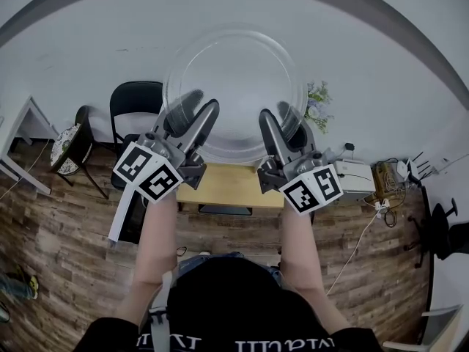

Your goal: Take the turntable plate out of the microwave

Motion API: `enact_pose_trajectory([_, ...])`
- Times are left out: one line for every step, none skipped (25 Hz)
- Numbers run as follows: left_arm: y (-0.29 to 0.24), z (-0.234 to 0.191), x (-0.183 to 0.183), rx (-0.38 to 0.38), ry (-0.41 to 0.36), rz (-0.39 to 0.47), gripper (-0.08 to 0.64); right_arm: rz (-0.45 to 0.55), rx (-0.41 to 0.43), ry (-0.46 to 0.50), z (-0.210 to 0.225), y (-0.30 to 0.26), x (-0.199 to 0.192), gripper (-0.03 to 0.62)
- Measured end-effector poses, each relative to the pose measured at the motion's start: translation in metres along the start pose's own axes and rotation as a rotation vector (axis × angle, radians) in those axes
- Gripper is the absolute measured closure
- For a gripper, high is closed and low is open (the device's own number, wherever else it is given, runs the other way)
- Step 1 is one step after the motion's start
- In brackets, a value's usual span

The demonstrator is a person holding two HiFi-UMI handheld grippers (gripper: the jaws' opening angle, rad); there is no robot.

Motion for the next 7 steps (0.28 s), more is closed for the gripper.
enact_pose_trajectory([-0.0006,-0.0004,0.0008,0.0,-0.001,0.0,0.394,0.001,0.001,0.002,0.0005,-0.0007,0.0006,0.393])
enact_pose_trajectory([-0.0012,-0.001,0.0013,-0.001,0.0,0.0,0.394,0.001,0.002,0.005,0.001,-0.0017,0.0013,0.393])
enact_pose_trajectory([-0.0017,-0.0019,0.0019,-0.001,0.001,0.002,0.394,0.002,0.004,0.009,0.0013,-0.0028,0.0021,0.393])
enact_pose_trajectory([-0.0021,-0.0025,0.0025,-0.001,0.002,0.004,0.394,0.002,0.005,0.013,0.0015,-0.0038,0.0031,0.393])
enact_pose_trajectory([-0.0026,-0.003,0.0033,-0.001,0.003,0.007,0.394,0.002,0.006,0.017,0.0017,-0.0046,0.0043,0.393])
enact_pose_trajectory([-0.0032,-0.0032,0.0041,-0.002,0.004,0.01,0.394,0.002,0.008,0.022,0.0019,-0.0053,0.0057,0.393])
enact_pose_trajectory([-0.0038,-0.0034,0.0049,-0.002,0.004,0.012,0.394,0.002,0.009,0.026,0.0021,-0.0058,0.0071,0.393])
Point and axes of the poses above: the fingertips, and each gripper's own axes: y backward along the fingers, z to its right, x out of its top, the point moved 7 cm from there along y, backward along the fingers, and after that the axes turned 13 degrees about -z, right-handed, at the moved point
